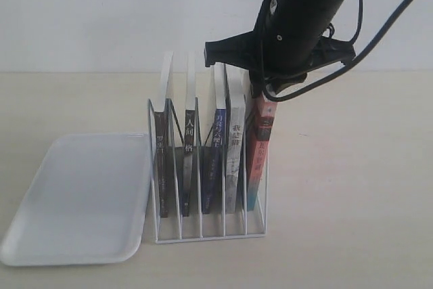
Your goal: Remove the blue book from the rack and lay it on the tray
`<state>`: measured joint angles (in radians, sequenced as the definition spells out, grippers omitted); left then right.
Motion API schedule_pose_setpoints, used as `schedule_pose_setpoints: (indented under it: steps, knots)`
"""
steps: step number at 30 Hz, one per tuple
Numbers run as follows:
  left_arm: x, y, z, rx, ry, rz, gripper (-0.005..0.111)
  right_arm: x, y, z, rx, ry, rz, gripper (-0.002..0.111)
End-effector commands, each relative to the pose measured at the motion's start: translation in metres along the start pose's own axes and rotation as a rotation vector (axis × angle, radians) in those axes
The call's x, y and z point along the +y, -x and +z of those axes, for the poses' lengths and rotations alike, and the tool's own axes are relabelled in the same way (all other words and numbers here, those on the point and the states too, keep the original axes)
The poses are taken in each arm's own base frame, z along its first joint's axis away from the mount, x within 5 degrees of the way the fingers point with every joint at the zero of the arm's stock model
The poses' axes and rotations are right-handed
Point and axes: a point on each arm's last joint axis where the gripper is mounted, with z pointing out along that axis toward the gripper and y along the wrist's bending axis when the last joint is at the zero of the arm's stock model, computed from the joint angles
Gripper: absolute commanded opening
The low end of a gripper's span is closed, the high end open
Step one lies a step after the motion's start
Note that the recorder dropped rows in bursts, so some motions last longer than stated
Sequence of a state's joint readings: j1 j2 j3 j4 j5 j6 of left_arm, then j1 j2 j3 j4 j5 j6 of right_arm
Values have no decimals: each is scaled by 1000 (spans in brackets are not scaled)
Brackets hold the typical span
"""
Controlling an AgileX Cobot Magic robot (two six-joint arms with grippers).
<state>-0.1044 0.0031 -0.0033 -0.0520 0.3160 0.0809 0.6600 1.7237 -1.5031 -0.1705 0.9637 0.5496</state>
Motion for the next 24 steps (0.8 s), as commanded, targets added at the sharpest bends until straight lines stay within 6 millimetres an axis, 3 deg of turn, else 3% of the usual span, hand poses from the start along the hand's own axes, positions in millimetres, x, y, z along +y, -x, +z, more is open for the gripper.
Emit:
schedule_pose_setpoints:
  steps: [1, 8, 24]
  knots:
    - [0, -1, 0, -1, 4, -7, 5, -1, 17, -24, -126, 11, -26, 0]
    - [0, -1, 0, -1, 4, -7, 5, 0, 35, -54, -182, 0, -15, 0]
    - [0, -1, 0, -1, 4, -7, 5, -2, 32, -54, -151, -23, -14, 0]
